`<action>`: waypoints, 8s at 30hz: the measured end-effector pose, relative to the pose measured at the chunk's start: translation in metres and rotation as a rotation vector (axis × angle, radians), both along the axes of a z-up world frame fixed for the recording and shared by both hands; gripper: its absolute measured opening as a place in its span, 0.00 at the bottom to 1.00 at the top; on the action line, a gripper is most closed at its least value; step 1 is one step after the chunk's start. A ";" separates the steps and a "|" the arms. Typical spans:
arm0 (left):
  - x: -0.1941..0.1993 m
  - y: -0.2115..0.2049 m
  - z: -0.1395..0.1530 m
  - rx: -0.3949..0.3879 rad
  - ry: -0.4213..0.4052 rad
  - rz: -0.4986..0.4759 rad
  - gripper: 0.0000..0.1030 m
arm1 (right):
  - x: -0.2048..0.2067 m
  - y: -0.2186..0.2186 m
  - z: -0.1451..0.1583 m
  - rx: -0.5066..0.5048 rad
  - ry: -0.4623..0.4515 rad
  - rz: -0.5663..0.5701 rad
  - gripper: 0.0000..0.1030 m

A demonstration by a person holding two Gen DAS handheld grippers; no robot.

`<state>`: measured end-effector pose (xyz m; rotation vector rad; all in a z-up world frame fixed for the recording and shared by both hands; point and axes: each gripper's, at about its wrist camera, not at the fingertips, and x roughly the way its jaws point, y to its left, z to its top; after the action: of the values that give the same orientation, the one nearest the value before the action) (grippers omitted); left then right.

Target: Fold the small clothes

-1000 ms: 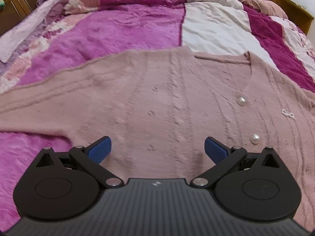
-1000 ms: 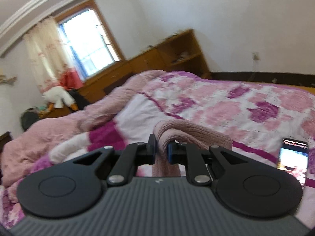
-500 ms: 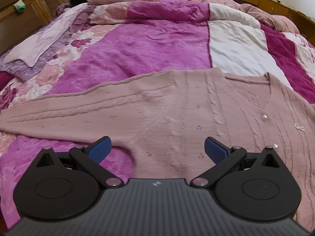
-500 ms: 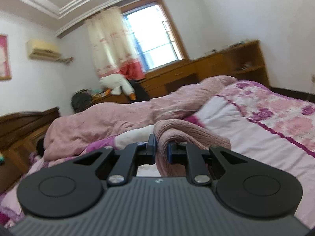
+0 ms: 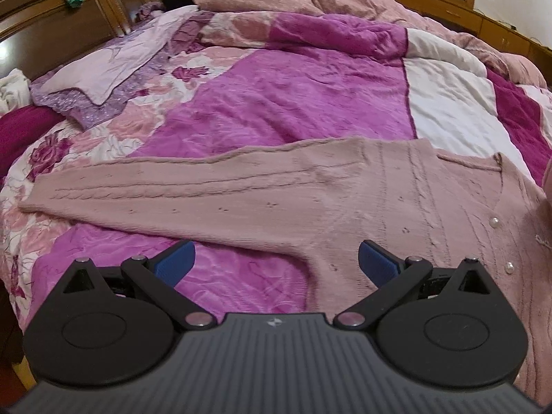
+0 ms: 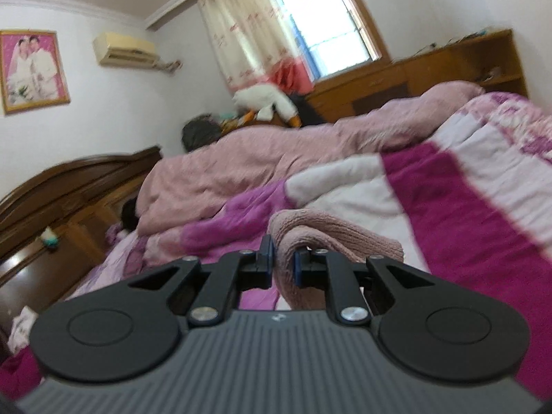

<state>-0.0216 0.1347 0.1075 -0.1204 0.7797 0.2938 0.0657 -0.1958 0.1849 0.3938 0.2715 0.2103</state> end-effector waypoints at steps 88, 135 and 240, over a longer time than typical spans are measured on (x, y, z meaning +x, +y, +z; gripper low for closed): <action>0.135 -0.184 -0.072 0.299 -0.002 -0.524 0.55 | -0.038 -0.025 -0.153 -0.149 0.452 -0.054 0.64; 0.041 -0.017 -0.040 -0.310 -0.079 -0.099 0.64 | -0.051 -0.017 -0.149 -0.081 0.512 -0.067 0.66; 0.096 -0.075 -0.065 -0.117 0.030 -0.239 0.20 | 0.080 -0.164 -0.140 0.079 0.356 -0.084 0.52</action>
<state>0.0749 0.0600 0.0427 -0.1315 0.8321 0.0238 0.1461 -0.3594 0.0448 0.5200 0.5964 0.0670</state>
